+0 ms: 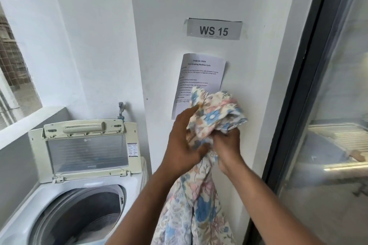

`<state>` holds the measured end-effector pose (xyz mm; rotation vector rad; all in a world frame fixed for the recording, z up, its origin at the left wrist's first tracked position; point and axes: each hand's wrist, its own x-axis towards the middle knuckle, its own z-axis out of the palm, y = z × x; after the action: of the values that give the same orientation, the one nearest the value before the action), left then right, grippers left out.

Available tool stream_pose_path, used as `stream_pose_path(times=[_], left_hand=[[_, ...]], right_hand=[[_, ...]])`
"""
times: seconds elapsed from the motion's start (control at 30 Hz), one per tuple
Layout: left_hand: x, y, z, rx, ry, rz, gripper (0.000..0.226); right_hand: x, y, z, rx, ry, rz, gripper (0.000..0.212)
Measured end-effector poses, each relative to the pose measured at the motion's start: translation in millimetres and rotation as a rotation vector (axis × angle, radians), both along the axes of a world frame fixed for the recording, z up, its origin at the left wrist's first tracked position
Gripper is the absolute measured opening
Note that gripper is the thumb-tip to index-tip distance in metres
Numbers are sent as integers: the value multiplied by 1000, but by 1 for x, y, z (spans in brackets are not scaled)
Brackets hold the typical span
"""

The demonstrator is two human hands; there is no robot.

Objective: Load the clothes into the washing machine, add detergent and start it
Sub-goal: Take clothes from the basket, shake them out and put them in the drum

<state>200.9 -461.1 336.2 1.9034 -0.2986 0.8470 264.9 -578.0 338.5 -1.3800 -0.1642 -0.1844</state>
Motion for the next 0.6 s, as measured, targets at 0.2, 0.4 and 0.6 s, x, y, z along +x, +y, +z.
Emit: stream_pose_path(times=[0.2,0.4,0.6], left_hand=[[-2,7,-60,-98,283,175,88],[3,10,-33,-306,148,297,36],[18,19,-7,-473,74,320,37]], right_hand=[[19,2,36,541,201,307,50],[-1,-14,9,405,380,448,41],[-33,-46,-38,-474,460,226,62]])
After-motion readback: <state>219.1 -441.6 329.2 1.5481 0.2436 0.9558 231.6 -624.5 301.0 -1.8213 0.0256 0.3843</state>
